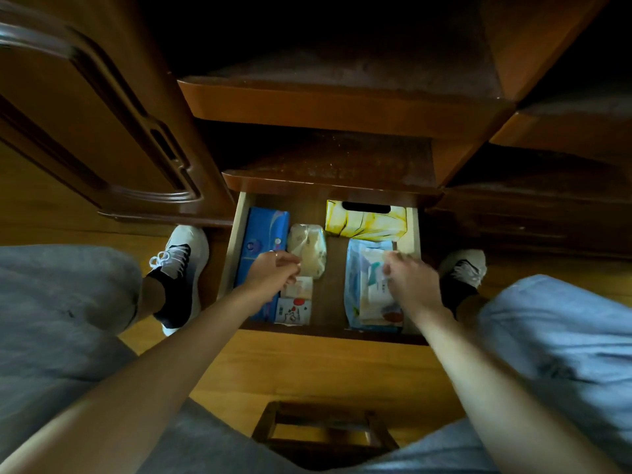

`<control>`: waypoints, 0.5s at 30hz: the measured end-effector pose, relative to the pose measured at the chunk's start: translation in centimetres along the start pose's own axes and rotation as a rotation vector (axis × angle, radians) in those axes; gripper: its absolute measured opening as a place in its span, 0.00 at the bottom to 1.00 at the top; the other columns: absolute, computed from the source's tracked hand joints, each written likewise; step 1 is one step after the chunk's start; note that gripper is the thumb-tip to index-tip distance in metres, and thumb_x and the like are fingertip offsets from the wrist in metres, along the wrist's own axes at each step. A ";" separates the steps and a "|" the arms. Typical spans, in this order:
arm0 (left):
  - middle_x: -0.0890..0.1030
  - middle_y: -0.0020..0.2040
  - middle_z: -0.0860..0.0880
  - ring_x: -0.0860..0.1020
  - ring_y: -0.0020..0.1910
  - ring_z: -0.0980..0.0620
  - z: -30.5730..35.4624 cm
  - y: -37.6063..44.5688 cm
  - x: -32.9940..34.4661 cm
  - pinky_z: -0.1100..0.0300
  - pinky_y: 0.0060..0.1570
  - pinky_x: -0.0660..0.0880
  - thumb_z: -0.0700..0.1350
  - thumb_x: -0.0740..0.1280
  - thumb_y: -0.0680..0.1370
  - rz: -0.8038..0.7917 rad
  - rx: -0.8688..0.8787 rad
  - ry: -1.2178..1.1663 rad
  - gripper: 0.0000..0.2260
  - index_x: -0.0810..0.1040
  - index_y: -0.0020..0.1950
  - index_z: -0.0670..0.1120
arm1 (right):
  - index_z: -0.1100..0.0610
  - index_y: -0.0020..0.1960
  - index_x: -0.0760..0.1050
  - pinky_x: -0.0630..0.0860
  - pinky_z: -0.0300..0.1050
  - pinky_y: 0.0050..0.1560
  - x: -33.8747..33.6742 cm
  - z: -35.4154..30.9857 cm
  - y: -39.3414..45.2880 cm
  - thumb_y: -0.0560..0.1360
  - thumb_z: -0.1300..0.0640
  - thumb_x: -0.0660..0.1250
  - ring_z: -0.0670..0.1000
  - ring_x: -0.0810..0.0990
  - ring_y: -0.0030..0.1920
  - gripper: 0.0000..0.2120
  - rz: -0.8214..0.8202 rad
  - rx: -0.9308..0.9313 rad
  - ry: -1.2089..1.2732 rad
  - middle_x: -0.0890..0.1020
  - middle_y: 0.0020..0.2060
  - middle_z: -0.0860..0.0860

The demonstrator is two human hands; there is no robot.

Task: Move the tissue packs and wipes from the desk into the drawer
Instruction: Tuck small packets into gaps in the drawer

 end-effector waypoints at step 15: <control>0.82 0.52 0.48 0.81 0.53 0.49 -2.3 -2.7 1.8 0.51 0.55 0.79 0.51 0.65 0.81 -0.229 0.152 1.121 0.10 0.81 0.54 0.47 | 0.54 0.60 0.79 0.60 0.52 0.73 4.7 -1.3 -2.2 0.80 0.53 0.65 0.53 0.74 0.66 0.11 -0.193 0.006 -0.255 0.80 0.60 0.50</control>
Point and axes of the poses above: each hand's wrist, its own y-axis towards the middle knuckle, its own x-axis out of the palm, z = x × y, the point moved 8 cm from there along y, towards the middle knuckle
